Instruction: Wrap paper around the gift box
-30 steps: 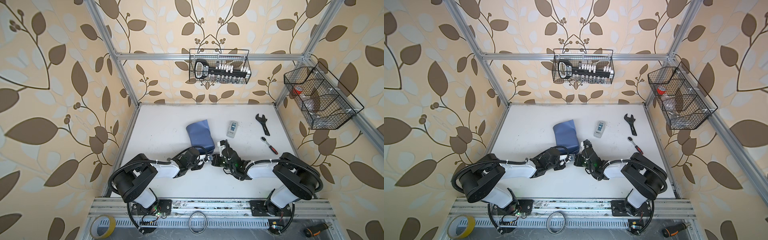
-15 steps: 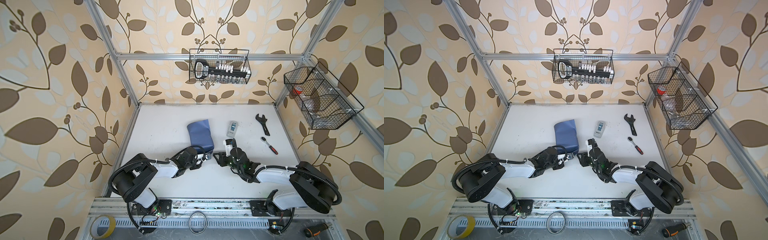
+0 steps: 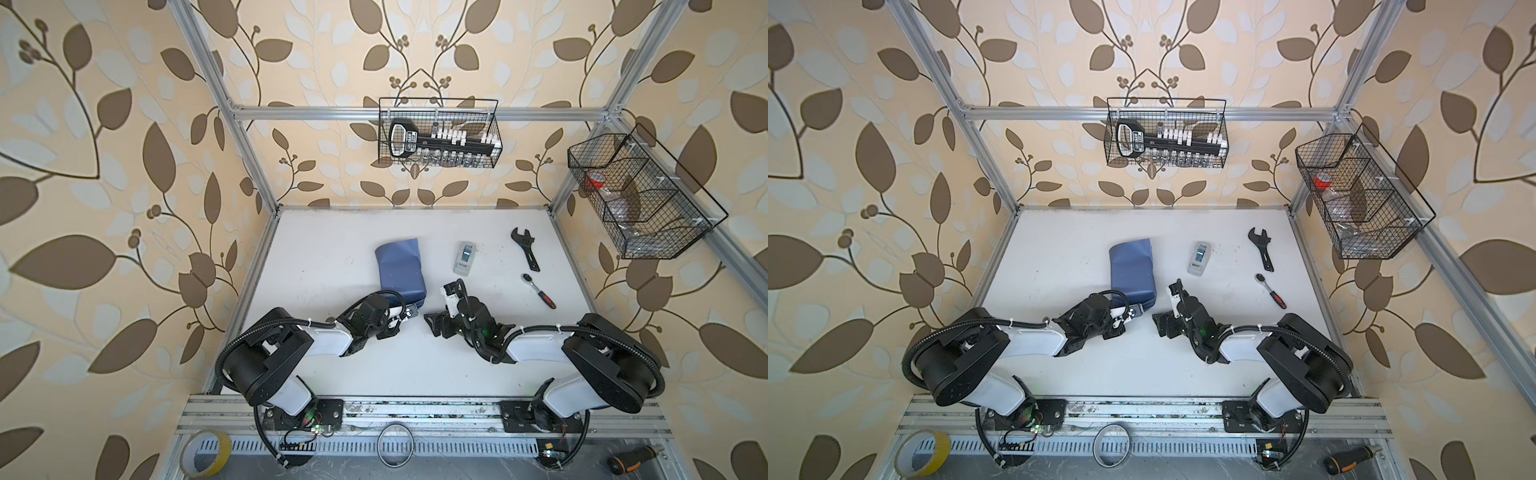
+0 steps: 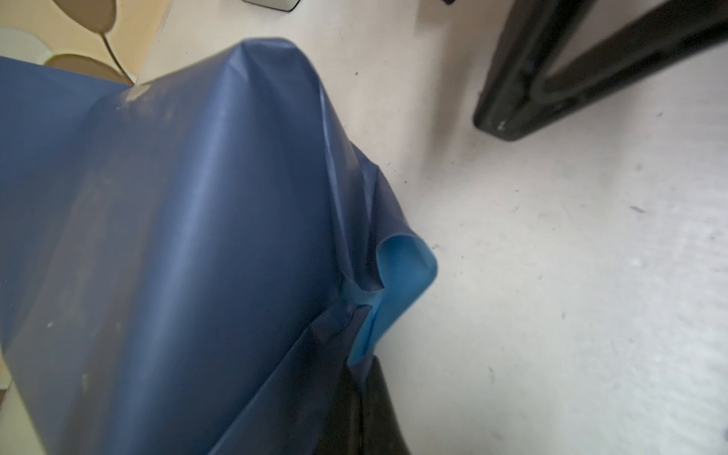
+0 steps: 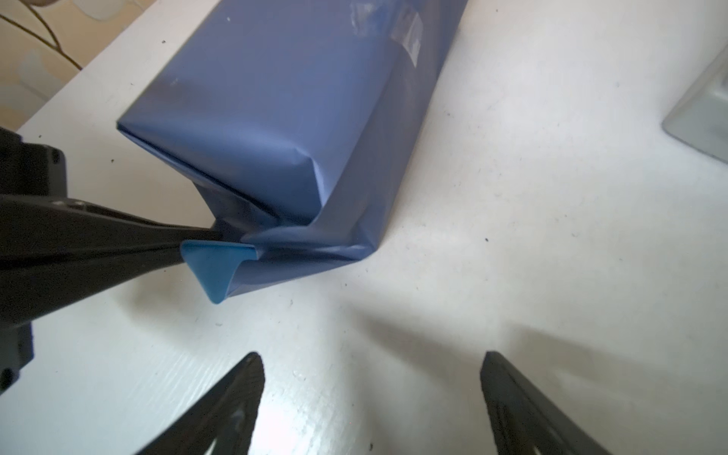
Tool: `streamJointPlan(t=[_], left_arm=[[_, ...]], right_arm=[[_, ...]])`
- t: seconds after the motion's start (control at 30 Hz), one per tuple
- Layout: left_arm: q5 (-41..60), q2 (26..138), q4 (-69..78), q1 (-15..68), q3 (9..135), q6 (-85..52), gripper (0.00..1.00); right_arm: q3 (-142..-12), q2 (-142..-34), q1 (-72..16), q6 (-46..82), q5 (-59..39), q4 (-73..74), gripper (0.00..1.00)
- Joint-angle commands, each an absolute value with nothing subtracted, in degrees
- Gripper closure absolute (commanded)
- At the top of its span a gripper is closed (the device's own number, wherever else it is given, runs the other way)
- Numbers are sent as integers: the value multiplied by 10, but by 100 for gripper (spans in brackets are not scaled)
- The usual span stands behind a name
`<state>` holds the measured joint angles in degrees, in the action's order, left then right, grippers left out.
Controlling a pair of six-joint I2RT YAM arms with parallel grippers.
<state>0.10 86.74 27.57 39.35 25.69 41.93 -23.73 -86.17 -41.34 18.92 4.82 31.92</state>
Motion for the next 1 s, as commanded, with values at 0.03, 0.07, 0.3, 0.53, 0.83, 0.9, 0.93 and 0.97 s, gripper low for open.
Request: streamJointPlan(t=[0.03,0.07,0.3,0.53,0.83,0.9,0.93,0.97], left_arm=[[18,845,308,386,251,420,100],[18,845,310,386,250,420,100],[17,844,313,385,249,418,100],[15,845,313,383,251,416,100],[17,845,306,384,254,416,100],[17,846,304,384,255,416,100],[18,846,303,384,255,416,100],[17,845,302,384,255,416,100]], right_arm=[[-216,-840,-412,95,76,383,14],[-209,-837,-413,62,75,404,14],[-211,-856,-419,-114,52,475,11],[-232,-906,-417,-224,42,512,8],[-228,-987,-421,-177,23,611,2],[-217,-989,-429,-153,35,638,5],[-210,-983,-433,-137,41,644,8],[-205,-975,-436,-117,45,638,11]])
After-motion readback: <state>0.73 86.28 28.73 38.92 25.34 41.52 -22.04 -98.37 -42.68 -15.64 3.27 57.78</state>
